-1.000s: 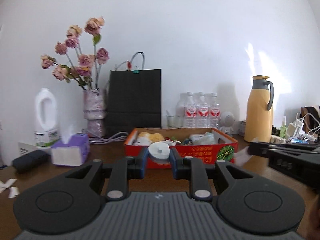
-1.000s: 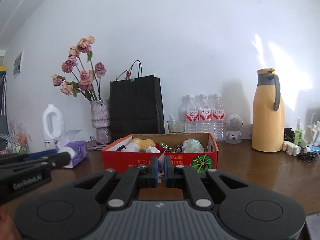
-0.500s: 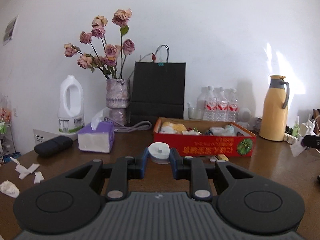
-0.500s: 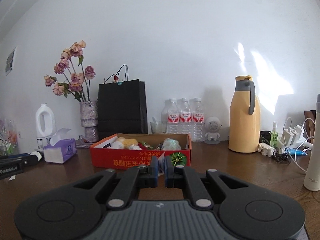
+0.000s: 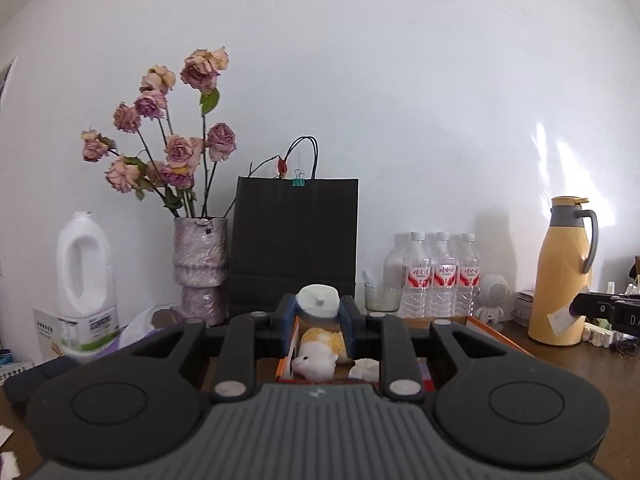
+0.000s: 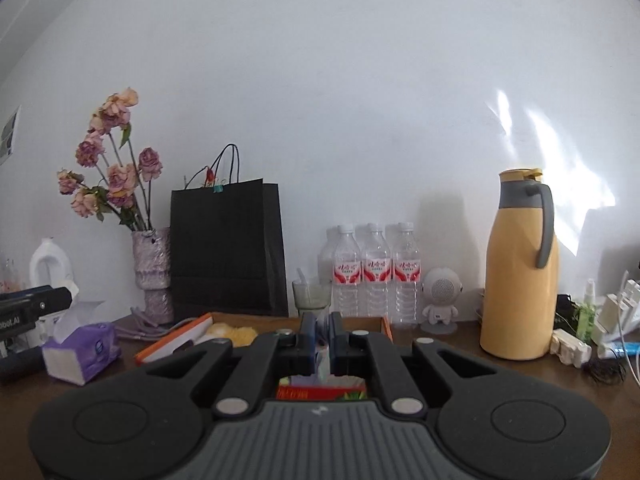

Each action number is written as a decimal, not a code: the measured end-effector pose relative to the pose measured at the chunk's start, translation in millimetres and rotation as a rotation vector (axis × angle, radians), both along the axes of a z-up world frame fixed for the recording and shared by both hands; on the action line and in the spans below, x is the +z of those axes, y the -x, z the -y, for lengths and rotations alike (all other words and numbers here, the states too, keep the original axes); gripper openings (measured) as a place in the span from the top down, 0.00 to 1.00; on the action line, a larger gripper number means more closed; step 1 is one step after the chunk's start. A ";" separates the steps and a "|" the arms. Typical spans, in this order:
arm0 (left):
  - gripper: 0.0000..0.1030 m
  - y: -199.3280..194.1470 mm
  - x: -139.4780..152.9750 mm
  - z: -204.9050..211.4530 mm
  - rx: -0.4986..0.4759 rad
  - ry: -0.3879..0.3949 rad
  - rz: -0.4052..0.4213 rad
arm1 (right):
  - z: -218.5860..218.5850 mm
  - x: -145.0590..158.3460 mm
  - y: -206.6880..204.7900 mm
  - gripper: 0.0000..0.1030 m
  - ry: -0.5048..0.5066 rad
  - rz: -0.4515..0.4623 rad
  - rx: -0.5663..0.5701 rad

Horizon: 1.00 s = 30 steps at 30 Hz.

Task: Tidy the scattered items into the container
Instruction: 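Carry the white lid into the box with the left tool while the right tool carries its packet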

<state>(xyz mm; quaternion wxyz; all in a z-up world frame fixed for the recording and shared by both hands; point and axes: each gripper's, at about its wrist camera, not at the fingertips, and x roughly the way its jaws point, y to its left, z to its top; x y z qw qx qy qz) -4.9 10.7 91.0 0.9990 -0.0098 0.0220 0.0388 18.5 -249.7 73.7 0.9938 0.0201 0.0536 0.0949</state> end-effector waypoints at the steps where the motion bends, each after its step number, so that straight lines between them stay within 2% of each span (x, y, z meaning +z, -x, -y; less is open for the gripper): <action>1: 0.77 -10.7 -0.1 0.2 -0.001 0.001 -0.001 | -0.5 1.7 -10.4 0.95 -0.001 0.003 -0.001; 13: 0.77 -133.1 -2.4 2.3 -0.021 -0.024 -0.051 | -9.3 9.4 -119.8 0.95 0.022 -0.006 -0.023; 16: 0.77 -156.7 -1.6 3.1 -0.017 -0.023 -0.092 | -9.1 13.0 -142.3 0.95 -0.005 -0.034 -0.001; 19: 0.77 -188.0 6.6 -0.7 -0.016 0.006 -0.234 | -10.8 17.8 -168.6 0.95 -0.003 -0.112 0.022; 21: 0.77 -211.8 14.6 -3.3 0.004 0.003 -0.349 | -12.8 21.6 -191.0 0.95 0.024 -0.199 0.042; 24: 0.77 -246.2 22.8 -9.2 -0.048 0.017 -0.513 | -10.4 28.0 -228.9 0.95 0.000 -0.384 0.104; 28: 0.77 -294.6 23.3 -19.9 -0.148 0.111 -0.761 | -11.3 29.3 -282.1 0.95 -0.045 -0.657 0.213; 30: 0.77 -313.5 18.0 -17.5 -0.185 0.105 -0.857 | -14.6 24.4 -301.9 0.95 -0.069 -0.788 0.256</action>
